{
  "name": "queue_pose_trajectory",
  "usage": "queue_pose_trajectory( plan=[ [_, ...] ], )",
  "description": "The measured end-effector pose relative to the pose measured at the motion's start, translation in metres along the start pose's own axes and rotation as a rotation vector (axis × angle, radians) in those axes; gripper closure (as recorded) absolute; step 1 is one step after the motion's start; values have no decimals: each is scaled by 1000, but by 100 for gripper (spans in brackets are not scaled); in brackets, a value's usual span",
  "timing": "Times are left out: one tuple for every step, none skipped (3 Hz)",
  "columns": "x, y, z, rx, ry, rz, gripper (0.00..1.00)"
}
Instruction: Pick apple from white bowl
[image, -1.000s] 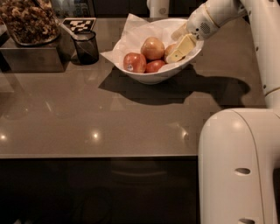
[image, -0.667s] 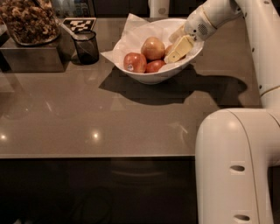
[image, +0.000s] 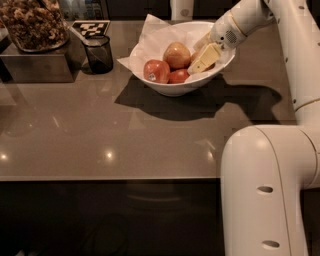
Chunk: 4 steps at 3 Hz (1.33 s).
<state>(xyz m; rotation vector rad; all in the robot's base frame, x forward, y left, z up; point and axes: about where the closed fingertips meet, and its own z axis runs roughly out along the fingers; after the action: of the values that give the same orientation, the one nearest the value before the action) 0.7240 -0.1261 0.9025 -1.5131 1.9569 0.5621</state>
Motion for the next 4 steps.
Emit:
queue_pose_trajectory(
  plan=[
    [2, -1, 2, -2, 3, 6, 26],
    [-1, -2, 1, 7, 17, -3, 45],
    [-8, -3, -3, 27, 37, -25, 68],
    [-15, -3, -6, 41, 52, -45, 92]
  ],
)
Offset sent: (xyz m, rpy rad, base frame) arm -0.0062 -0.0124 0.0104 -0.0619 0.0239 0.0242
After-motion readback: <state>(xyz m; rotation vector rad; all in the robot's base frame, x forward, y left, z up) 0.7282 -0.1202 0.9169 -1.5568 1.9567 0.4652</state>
